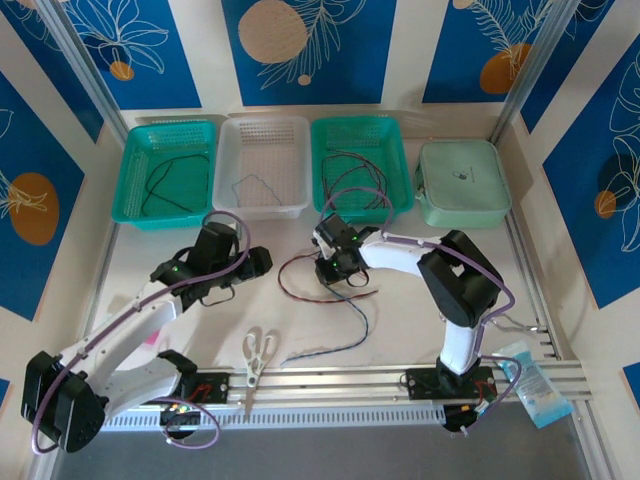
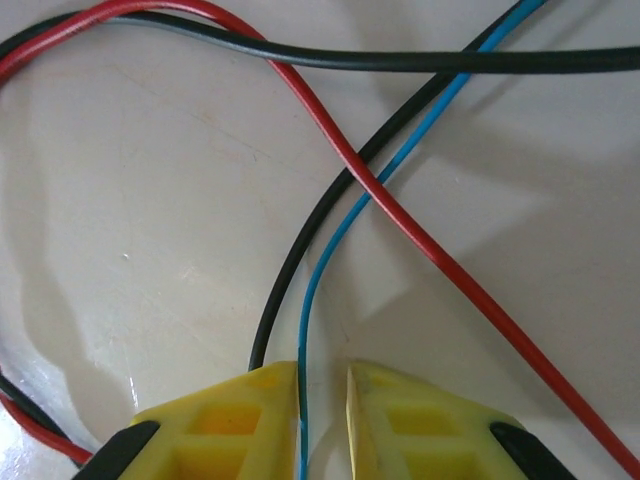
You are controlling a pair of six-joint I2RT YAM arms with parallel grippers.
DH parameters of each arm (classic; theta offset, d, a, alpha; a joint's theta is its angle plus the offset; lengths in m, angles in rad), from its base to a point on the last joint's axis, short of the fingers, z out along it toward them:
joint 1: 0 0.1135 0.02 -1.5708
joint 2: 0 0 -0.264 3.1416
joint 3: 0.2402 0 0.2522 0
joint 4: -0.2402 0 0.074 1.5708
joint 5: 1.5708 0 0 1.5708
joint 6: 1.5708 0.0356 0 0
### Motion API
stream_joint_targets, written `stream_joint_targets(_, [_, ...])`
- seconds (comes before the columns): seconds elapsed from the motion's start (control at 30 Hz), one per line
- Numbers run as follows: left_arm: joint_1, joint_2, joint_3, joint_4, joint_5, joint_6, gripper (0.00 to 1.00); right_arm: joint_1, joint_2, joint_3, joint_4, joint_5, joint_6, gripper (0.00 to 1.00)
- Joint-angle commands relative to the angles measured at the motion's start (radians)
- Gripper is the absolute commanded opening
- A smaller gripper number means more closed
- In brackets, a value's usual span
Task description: Untangle the cables
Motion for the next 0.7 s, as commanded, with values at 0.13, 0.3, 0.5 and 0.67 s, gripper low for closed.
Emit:
stream_joint_targets(0.13, [-0.022,0.005,0.035,-0.041,-0.034,0.008,0.73,0.051,0.088,0.050,-0.056,0.178,0.030,0.17])
stream_joint_targets(0.3, [-0.023,-0.003,0.039,-0.053,-0.042,0.012,0.73,0.063,0.093,0.058,-0.062,0.185,0.035,0.13])
stream_joint_targets(0.5, [-0.024,0.006,0.039,-0.041,-0.032,0.011,0.72,0.071,0.050,0.062,-0.062,0.201,0.061,0.02])
stream_joint_targets(0.67, [-0.025,0.018,0.048,-0.031,-0.039,0.016,0.72,0.069,-0.074,0.045,-0.066,0.240,0.056,0.00])
